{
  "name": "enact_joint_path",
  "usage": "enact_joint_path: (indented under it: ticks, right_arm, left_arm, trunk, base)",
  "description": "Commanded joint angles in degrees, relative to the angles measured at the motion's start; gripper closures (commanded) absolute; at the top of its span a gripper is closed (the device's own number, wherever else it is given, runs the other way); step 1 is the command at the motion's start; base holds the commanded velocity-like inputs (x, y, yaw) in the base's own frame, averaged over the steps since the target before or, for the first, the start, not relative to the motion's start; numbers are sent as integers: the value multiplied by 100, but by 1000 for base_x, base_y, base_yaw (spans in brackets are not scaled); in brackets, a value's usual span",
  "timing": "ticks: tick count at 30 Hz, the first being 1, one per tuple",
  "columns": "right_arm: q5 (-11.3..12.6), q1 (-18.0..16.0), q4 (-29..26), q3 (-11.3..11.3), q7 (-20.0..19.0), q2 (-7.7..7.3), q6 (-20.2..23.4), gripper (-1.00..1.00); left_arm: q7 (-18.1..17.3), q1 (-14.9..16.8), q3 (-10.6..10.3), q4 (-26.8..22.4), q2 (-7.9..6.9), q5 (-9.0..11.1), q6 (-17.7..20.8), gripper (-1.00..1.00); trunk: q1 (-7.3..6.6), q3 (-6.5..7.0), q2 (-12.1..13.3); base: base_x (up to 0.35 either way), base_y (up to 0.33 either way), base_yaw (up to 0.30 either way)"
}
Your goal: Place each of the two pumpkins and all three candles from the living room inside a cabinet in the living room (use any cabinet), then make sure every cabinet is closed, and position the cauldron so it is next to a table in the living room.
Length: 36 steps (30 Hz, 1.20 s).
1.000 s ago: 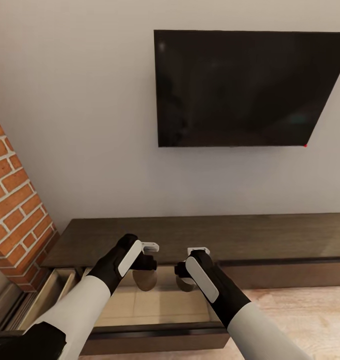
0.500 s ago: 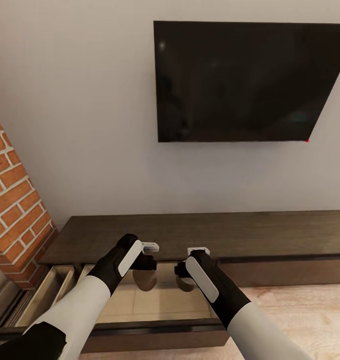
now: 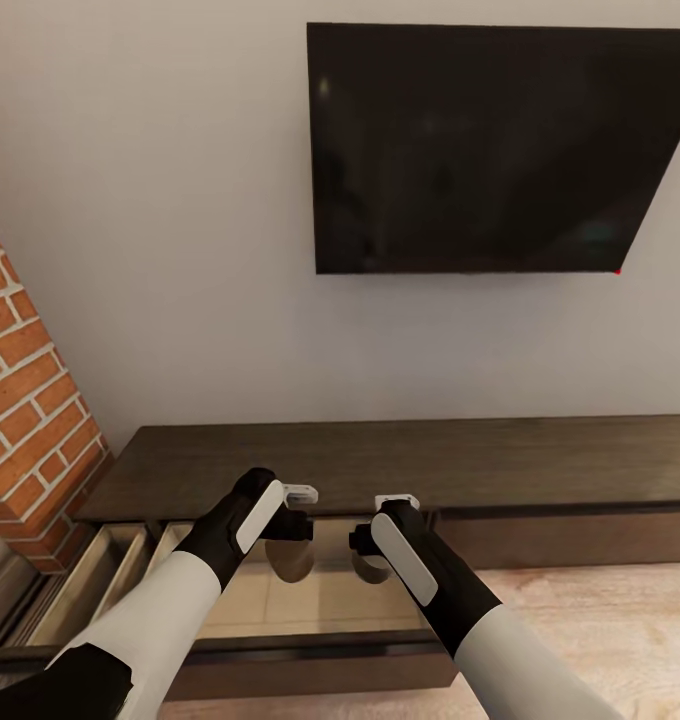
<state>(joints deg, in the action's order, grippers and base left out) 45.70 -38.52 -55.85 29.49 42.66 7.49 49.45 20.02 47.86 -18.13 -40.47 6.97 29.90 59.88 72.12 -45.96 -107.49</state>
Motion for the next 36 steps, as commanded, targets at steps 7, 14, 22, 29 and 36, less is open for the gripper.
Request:
enact_joint_path:
  ticks: [7,14,22,29,36]
  right_arm:
    - [53,-6,-5,13,59,-2,3,100]
    - [53,-6,-5,12,59,-2,3,100]
    - [53,-6,-5,12,59,-2,3,100]
    - [53,-6,-5,13,59,-2,3,100]
    - [53,-6,-5,13,59,-2,3,100]
  left_arm:
    - [55,4,-16,-6,-2,60,12,100]
    - [55,4,-16,-8,-2,60,12,100]
    - [55,4,-16,-13,-1,55,12,100]
    - [49,4,-16,-13,4,52,12,100]
    - [46,4,-16,-13,6,51,12,100]
  trunk:
    - [154,-131,-285]
    - [307,-257,-566]
    - [483,-401,-887]
    - [637,-526,-1167]
    - [791,-652,-1448]
  base:
    - [0,0,0]
    - [0,0,0]
    - [0,0,0]
    - [0,0,0]
    - [0,0,0]
